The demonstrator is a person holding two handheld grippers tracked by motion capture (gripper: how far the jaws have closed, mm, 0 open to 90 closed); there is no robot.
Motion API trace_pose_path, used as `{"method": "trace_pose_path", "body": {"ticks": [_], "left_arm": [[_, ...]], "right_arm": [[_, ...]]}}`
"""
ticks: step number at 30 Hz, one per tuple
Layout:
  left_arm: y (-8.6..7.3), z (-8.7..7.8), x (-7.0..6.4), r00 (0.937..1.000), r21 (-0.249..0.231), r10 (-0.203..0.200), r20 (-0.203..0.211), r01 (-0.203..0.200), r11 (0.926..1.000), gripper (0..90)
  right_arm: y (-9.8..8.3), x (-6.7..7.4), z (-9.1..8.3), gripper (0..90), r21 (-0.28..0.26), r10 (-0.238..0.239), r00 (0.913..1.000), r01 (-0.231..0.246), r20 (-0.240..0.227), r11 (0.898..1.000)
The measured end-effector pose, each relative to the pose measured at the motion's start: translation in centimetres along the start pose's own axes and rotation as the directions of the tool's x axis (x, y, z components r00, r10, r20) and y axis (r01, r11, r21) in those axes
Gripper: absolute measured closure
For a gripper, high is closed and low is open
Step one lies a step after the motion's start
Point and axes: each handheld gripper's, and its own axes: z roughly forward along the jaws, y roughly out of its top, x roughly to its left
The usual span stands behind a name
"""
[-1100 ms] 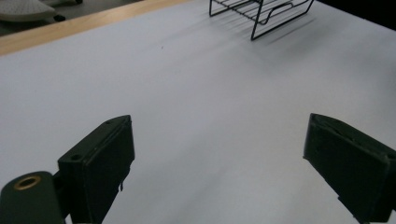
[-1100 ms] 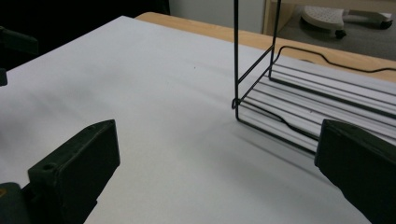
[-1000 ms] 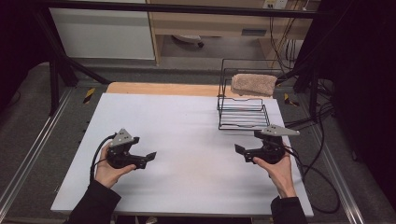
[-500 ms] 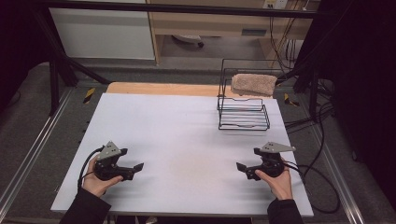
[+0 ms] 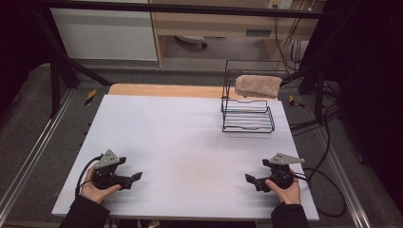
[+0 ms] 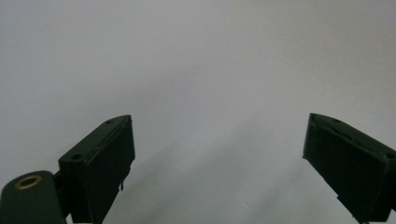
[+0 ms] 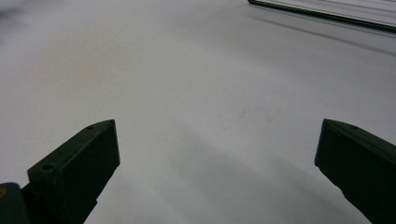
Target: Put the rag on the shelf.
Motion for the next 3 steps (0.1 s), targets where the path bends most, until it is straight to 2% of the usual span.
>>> {"method": "trace_pose_path", "body": {"ticks": [3], "left_arm": [[-0.05,-0.01,-0.11,1.0000,-0.004,-0.001,0.004,0.001,1.0000,8.9]], "right_arm": [[-0.02,0.04,0.02,0.6,0.004,0.001,1.0000,-0.001,-0.003,1.000]]}}
